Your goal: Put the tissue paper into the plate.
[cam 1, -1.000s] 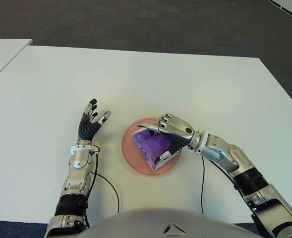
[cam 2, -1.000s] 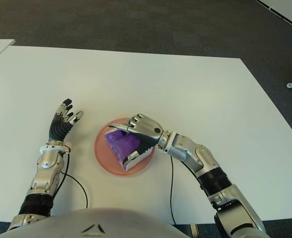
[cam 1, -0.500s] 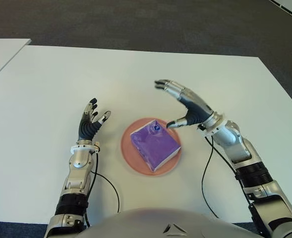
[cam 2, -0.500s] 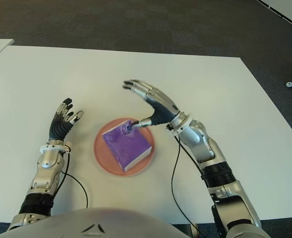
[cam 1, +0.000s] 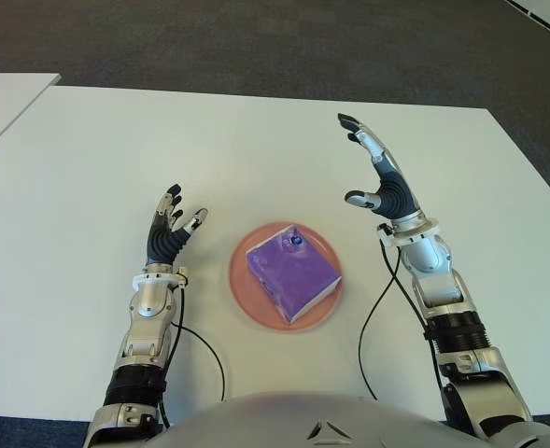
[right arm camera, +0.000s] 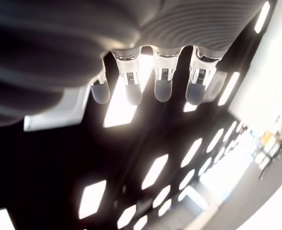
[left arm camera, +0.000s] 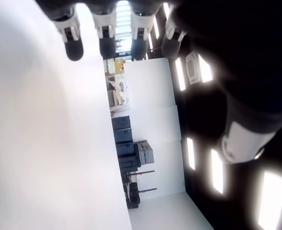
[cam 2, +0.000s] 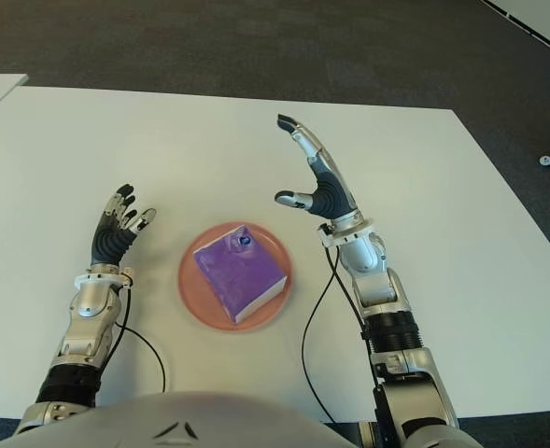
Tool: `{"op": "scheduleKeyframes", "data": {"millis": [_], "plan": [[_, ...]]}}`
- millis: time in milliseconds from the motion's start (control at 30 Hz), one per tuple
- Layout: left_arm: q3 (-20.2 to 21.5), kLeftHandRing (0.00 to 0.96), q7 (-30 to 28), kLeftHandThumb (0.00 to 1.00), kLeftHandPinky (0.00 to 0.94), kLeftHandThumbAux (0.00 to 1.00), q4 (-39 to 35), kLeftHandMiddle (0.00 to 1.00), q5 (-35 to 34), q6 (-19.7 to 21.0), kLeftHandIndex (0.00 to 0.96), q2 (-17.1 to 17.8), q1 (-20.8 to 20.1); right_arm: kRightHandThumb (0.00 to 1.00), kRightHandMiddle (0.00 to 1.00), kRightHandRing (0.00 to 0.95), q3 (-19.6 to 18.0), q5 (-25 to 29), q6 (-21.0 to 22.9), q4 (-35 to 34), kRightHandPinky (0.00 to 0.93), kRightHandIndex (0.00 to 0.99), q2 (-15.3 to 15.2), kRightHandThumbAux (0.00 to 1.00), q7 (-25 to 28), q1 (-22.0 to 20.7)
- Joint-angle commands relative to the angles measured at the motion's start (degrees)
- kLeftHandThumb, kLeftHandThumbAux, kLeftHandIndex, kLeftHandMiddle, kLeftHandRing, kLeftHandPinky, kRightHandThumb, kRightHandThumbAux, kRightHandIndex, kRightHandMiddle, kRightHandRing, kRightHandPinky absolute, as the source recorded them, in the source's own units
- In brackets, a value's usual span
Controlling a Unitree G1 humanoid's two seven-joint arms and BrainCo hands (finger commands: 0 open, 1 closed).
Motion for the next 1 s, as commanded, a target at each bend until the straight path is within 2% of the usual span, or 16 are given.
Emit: {"op": "scheduleKeyframes", "data": {"millis": [33,267,467,633,1000], "plan": [[0.1,0.0,0.1,0.0,0.0,0.62,1.0,0.0,0.0,-0.3,0.0,0.0,0.1,0.095,0.0,0.0,-3.0,6.6,-0.3,2.2,0.0,0.0,3.2,0.303,0.0,0.2],[0.1,0.0,0.2,0.0,0.0,0.615,1.2,0.0,0.1,-0.5,0.0,0.0,0.2,0.075,0.0,0.0,-6.0,9.4,0.3,2.9,0.0,0.0,6.2,0.359,-0.6,2.0],[0.1,0.0,0.2,0.0,0.0,0.613,1.8,0.0,0.1,-1.1,0.0,-0.1,0.1,0.062,0.0,0.0,-8.2,8.8,-0.6,6.5,0.0,0.0,9.1,0.406,-3.3,2.1],[0.1,0.0,0.2,0.0,0.0,0.612,1.8,0.0,0.0,-1.4,0.0,-0.2,0.1,0.041,0.0,0.0,-9.2,9.0,-0.1,6.9,0.0,0.0,10.9,0.44,-4.3,2.9],[0.1,0.0,0.4,0.0,0.0,0.605,1.8,0.0,0.1,-1.3,0.0,-0.4,-0.4,0.024,0.0,0.0,-9.9,8.5,0.3,6.9,0.0,0.0,11.8,0.461,-4.4,2.7]]}}
